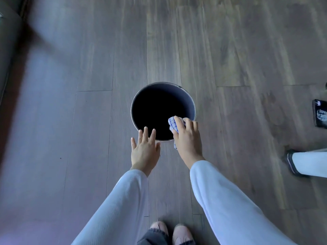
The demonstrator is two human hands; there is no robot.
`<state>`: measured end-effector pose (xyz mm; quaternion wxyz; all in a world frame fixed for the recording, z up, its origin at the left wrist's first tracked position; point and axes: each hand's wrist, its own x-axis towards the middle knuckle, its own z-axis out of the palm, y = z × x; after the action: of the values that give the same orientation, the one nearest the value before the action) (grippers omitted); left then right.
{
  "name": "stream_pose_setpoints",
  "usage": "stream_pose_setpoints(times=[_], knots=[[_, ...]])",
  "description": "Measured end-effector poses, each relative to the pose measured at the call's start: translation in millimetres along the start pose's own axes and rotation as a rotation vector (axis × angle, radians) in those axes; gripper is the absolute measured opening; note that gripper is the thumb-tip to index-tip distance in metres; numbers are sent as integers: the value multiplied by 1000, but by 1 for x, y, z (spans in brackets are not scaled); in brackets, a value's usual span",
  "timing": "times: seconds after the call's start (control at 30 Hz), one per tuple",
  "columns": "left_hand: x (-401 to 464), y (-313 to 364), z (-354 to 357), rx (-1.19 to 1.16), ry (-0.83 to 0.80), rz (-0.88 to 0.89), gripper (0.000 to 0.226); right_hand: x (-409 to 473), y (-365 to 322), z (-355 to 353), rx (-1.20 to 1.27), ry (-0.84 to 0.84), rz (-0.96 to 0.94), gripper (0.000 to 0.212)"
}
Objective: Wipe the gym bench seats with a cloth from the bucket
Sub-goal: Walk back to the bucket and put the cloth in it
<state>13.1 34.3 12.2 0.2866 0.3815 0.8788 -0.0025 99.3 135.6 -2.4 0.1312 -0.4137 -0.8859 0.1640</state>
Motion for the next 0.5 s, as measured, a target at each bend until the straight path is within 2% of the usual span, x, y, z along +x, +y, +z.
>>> stream_pose_setpoints(times=[0.2,0.33,0.5], knots=[[11,-4,23,52,5,26,55,-4,8,34,-118,11,-10,33],[12,-5,34,49,48,13,53,-15,8,43,-183,-6,-66,42],[13,-4,40,49,97,-4,52,-35,25,41,-64,92,-176,38]])
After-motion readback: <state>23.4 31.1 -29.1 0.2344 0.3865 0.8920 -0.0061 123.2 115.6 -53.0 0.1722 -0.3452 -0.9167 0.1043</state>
